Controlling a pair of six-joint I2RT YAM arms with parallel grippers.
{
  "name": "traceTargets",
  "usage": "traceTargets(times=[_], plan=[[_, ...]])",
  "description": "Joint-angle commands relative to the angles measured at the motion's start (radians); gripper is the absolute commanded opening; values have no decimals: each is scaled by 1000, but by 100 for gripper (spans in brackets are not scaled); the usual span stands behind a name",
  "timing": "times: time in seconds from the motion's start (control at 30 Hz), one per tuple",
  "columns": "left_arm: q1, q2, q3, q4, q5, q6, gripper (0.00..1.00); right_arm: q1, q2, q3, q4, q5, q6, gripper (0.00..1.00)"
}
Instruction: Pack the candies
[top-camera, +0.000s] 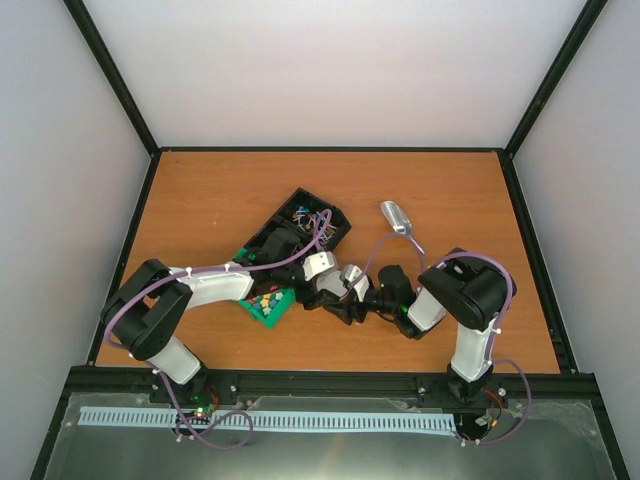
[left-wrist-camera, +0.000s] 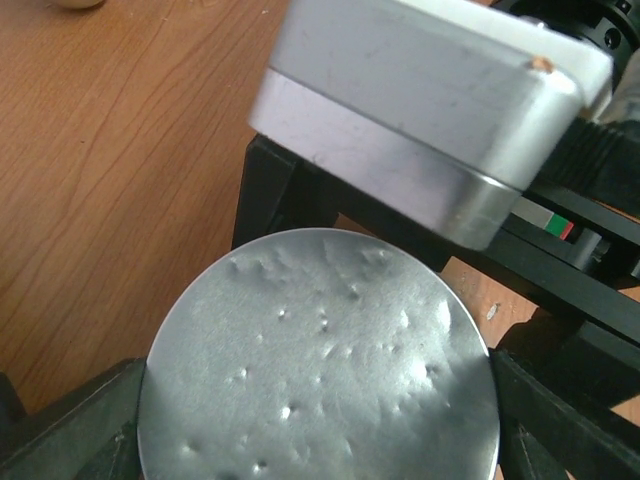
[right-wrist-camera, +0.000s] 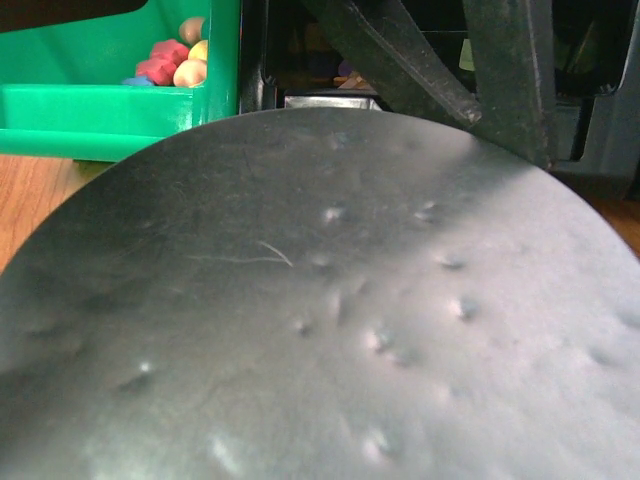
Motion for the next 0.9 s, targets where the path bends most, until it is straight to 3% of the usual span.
traceTargets(times=[0.0, 0.3, 0.67, 0.73, 0.87], plan=[[-10, 2, 19, -134, 141, 171, 69, -8, -31, -8, 37, -70, -44, 45], [-10, -4, 50, -283, 168, 376, 63, -9, -48, -11, 21, -116, -64, 34], [-9, -7, 66, -405, 175, 552, 55, -9, -78, -19, -13, -165, -103, 34], [-9, -6, 65, -379, 157, 527, 55, -9, -75, -14, -17, -156, -95, 44], [-9, -2, 53, -276, 97, 419, 54, -9, -82, -9, -23, -131, -93, 76]])
